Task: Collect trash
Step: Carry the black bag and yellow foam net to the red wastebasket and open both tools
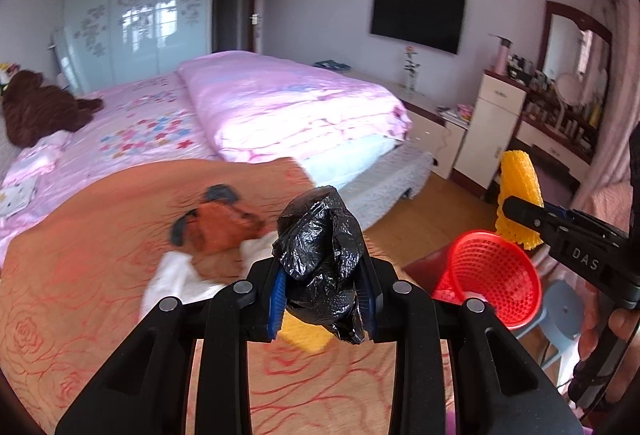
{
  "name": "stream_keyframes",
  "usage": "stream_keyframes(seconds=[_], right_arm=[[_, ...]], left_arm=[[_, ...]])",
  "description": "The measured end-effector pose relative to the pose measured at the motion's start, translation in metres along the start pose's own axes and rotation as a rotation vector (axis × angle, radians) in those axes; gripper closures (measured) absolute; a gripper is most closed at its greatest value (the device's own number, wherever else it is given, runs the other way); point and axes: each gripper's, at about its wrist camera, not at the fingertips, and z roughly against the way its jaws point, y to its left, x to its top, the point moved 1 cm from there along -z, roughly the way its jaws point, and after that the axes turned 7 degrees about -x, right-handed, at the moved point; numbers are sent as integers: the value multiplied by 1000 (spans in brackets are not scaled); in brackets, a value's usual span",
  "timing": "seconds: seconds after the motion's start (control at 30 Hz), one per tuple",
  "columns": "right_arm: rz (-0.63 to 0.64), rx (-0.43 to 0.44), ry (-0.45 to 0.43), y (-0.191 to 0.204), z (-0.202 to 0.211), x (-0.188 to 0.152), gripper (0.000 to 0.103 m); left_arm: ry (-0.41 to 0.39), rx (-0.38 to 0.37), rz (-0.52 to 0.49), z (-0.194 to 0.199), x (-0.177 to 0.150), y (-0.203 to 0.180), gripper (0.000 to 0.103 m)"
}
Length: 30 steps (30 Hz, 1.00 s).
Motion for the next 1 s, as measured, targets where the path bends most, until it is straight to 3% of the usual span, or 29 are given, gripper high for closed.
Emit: stream_keyframes(seconds=[0.67,1.0], right_arm=[[-169,-203,61,-119,-17,-35,76],[-221,-238,142,-152,-41,-59,75]], left_arm=[[140,-254,-82,-92,8,-103,75],[259,-320,-155,-145,-14,-155,75]])
